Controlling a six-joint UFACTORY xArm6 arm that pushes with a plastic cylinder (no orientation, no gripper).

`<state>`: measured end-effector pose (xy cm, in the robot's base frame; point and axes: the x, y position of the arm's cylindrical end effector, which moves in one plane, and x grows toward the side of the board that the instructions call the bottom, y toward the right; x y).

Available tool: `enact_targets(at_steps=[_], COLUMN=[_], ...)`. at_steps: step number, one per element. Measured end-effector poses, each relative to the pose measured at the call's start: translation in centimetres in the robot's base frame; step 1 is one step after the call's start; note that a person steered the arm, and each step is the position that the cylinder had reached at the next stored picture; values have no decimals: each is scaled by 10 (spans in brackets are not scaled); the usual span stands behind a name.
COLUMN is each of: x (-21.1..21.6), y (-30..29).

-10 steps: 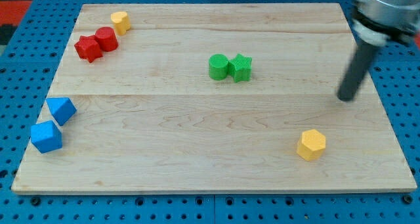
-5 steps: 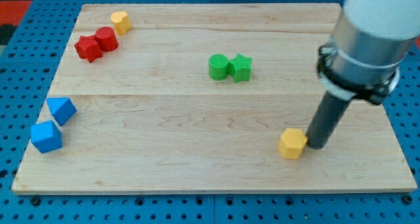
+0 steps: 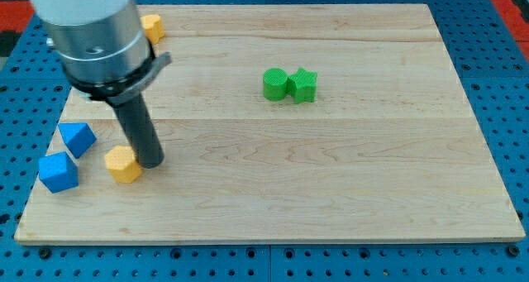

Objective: Keep the yellow hexagon to the right of the blue cube

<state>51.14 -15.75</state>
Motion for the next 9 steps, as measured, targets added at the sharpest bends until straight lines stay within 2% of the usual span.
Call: enact_targets(at_steps=[2,5,7,8,9], x=[-10,-174,-267,-311,-320], y=[-5,103,106,49,36])
